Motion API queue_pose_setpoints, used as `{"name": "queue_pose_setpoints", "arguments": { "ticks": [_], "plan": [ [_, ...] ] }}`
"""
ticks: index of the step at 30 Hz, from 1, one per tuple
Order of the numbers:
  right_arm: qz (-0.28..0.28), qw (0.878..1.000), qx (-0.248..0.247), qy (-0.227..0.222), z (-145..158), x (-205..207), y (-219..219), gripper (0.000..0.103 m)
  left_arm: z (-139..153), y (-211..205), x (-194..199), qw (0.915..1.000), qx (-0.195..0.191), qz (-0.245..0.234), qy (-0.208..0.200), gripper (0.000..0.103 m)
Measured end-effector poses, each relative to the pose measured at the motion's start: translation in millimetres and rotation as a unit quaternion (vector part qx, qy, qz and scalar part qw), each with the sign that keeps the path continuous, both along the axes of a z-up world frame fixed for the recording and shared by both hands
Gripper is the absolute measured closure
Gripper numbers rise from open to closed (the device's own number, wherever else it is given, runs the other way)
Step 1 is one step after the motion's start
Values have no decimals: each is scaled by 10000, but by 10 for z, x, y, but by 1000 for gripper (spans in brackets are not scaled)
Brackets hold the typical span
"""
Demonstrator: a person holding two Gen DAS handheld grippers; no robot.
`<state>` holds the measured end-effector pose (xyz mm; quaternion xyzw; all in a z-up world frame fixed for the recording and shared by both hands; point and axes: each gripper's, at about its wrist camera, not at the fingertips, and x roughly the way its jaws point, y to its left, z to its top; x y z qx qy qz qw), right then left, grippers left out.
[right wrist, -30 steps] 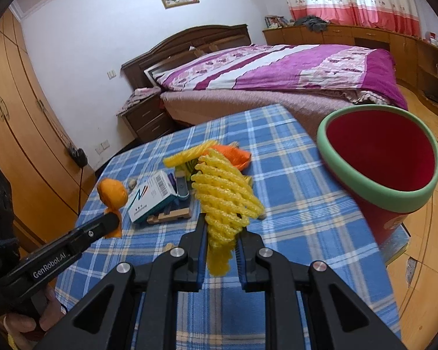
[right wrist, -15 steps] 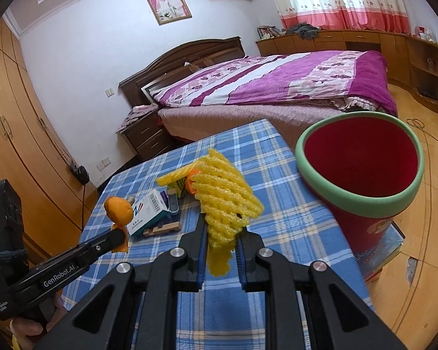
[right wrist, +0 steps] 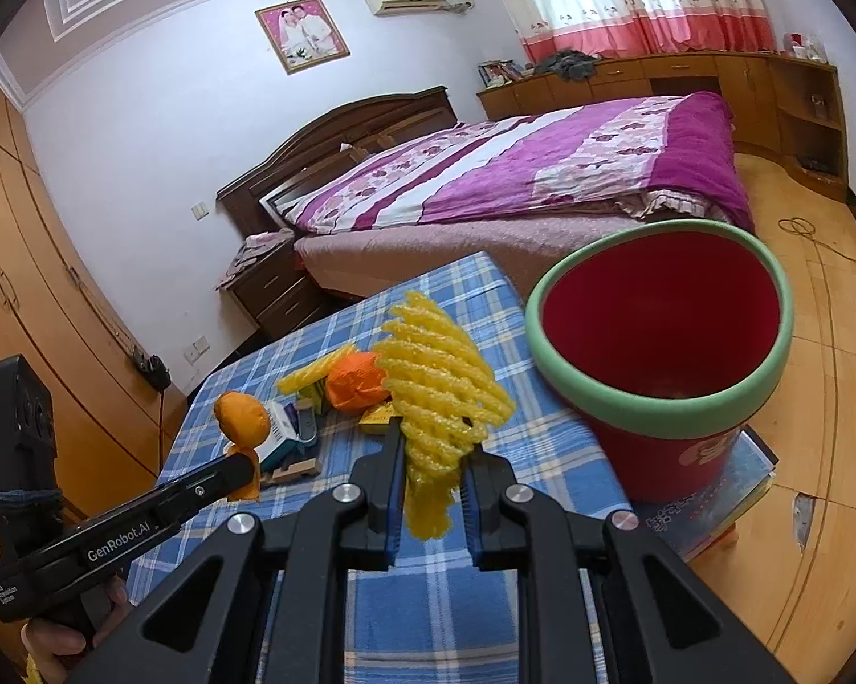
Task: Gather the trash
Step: 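Carry the foam net with the right tool over the bucket while the left tool carries the orange toy there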
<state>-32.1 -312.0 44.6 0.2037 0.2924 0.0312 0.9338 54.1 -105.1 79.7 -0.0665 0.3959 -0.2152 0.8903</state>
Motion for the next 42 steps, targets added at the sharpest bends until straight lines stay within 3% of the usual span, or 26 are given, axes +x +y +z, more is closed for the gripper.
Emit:
{"name": "queue_pose_setpoints", "arguments": {
  "ticks": [21,42],
  "plan": [
    [-512,9986,30,-134,54,-4,-587,84,139,-826,262,9977,155,-650,-150,92],
    [-1161,9928,211,225,-315,203,-1297,84,-191,-1833,632,9892,487,-1379,-25,92]
  ]
}}
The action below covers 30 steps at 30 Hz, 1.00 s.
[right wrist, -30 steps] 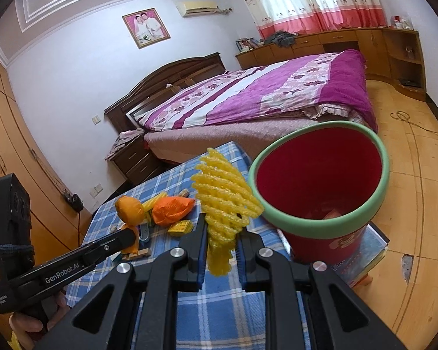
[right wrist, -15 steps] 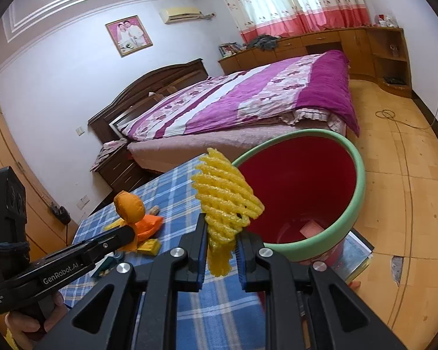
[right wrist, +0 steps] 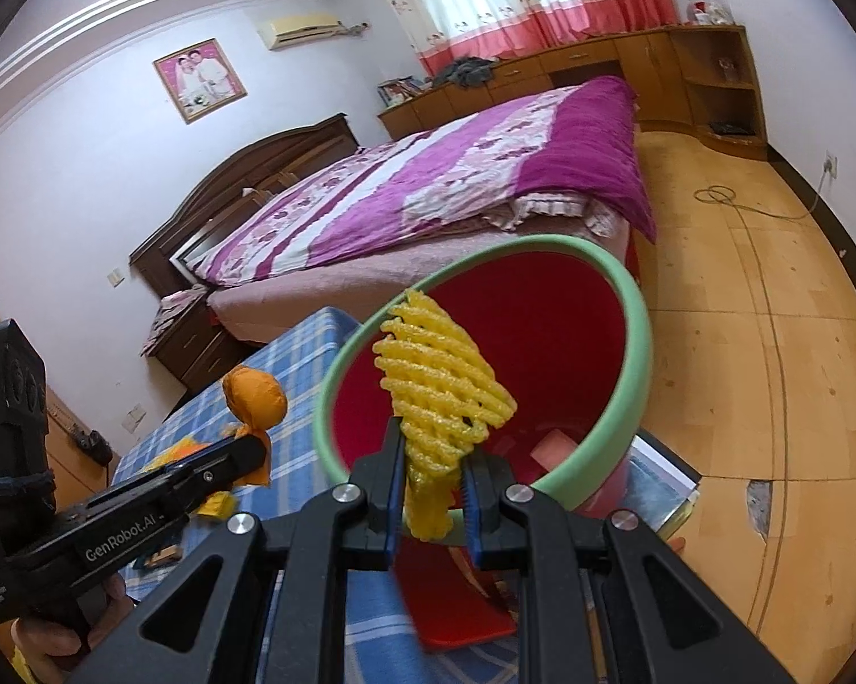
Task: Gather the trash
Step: 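Carry the foam net with the right tool over the bucket while the left tool carries the orange toy there, then open the right tool to drop the foam net while the left tool drops the orange toy into the bucket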
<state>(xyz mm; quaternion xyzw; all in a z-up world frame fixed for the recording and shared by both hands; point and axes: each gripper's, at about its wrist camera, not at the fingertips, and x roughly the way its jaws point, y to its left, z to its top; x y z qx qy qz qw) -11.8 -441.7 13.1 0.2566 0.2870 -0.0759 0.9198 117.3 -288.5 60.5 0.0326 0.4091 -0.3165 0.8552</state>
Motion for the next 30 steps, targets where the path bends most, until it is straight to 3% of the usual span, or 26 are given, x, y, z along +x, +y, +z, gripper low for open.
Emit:
{"name": "queue_pose_setpoints", "arguments": {
  "ticks": [13,22,27,30],
  "plan": [
    [-236,9995,108,170,-211,49,-244,80,-268,-314,153,9994,156,-224,197,92],
    [-277,9993,179,175,-251,51,-302,74,-294,-336,158,9993,217,-200,218,73],
    [-250,9994,217,140,-259,45,-305,57,-263,-292,147,9996,165,-145,204,68],
    [-242,9993,252,127,-257,44,-304,53,-243,-257,139,9997,156,-77,177,67]
  ]
}}
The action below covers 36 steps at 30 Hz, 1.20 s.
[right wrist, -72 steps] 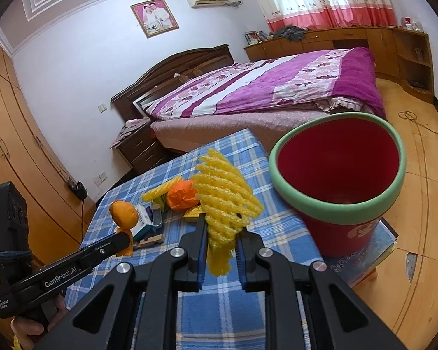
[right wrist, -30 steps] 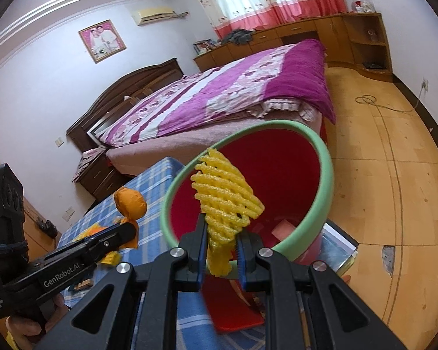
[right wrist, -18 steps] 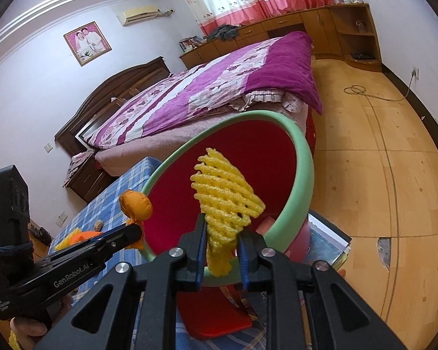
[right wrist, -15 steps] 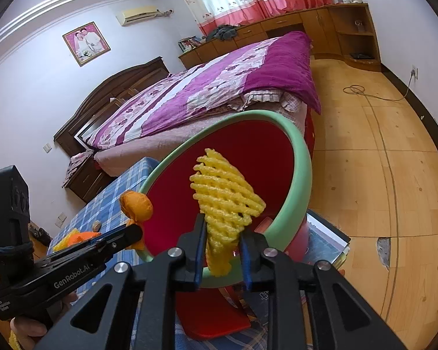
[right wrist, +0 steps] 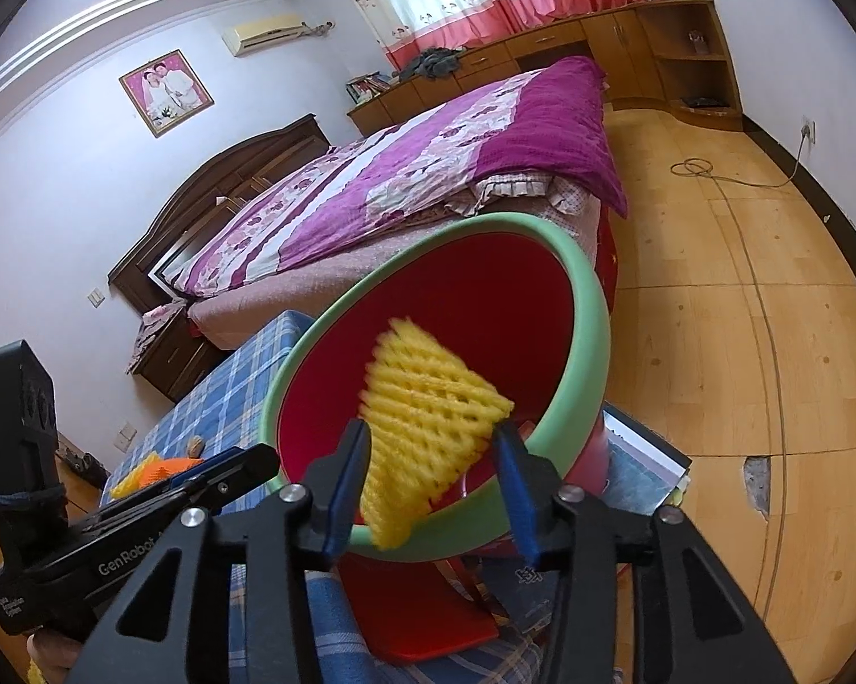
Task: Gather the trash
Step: 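Open the right tool to drop the foam net while the left tool drops the orange toy into the bucket, then move both open tools back over the table toward the white medicine box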
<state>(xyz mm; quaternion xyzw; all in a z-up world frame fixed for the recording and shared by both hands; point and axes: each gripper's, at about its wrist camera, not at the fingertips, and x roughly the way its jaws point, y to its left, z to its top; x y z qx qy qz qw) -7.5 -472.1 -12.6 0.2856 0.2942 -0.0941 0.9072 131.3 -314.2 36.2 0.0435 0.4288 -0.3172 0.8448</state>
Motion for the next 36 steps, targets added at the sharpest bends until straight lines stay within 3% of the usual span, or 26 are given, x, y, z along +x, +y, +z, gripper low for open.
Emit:
{"name": "queue_pose_setpoints", "arguments": {
  "ticks": [4,21,36],
  "plan": [
    [11,10000,-1,-16,19,-5,12,50,33,64,-17,10000,-37,80,-42,61],
    [104,9998,-38,-173,219,-164,241,49,214,580,-182,9983,-266,511,-110,60],
    [542,9982,-206,-142,397,-186,776,48,292,1252,-309,9938,-350,1043,-173,60]
  ]
}}
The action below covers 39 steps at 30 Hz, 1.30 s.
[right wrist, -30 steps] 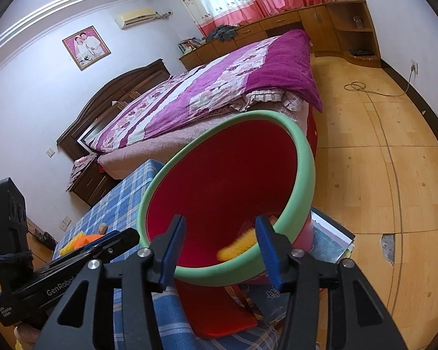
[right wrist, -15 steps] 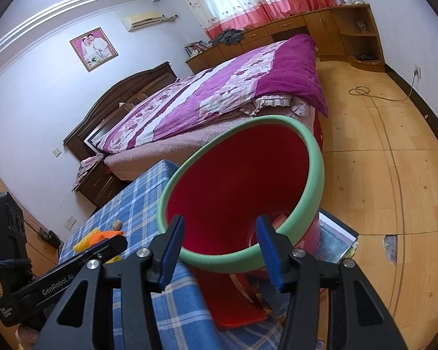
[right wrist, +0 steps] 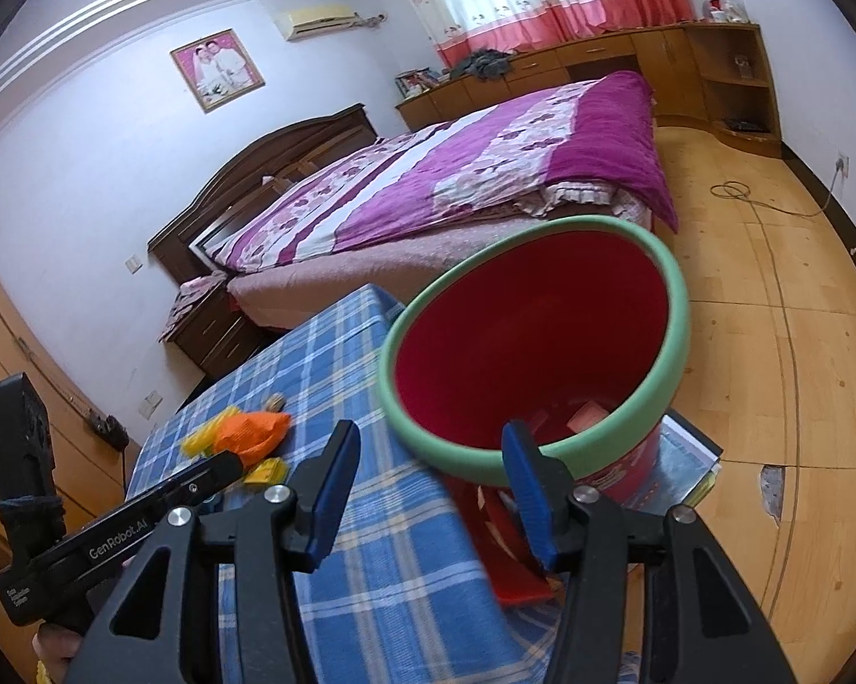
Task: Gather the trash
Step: 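Move both open tools back over the table toward the white medicine box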
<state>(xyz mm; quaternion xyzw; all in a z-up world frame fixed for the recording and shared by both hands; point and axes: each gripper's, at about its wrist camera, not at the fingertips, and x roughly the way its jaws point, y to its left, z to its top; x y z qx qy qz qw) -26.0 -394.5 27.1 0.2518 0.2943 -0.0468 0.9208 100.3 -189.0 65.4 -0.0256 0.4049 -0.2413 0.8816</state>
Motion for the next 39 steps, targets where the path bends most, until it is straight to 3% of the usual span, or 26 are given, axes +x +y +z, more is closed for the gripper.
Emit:
{"name": "queue_pose_setpoints", "arguments": {
  "ticks": [16,24,32,39],
  "plan": [
    [593,9980,-123,179,44,165,704,47,-78,917,-17,9974,2,726,29,59],
    [796,9960,-215,332,-7,269,1013,47,-178,1246,52,9954,383,874,-21,58],
    [882,9947,-267,463,-41,356,1190,47,-275,1415,192,9929,808,864,-136,36],
    [890,9939,-262,596,-93,423,1268,47,-389,1488,404,9912,1072,769,-86,35]
  ]
}}
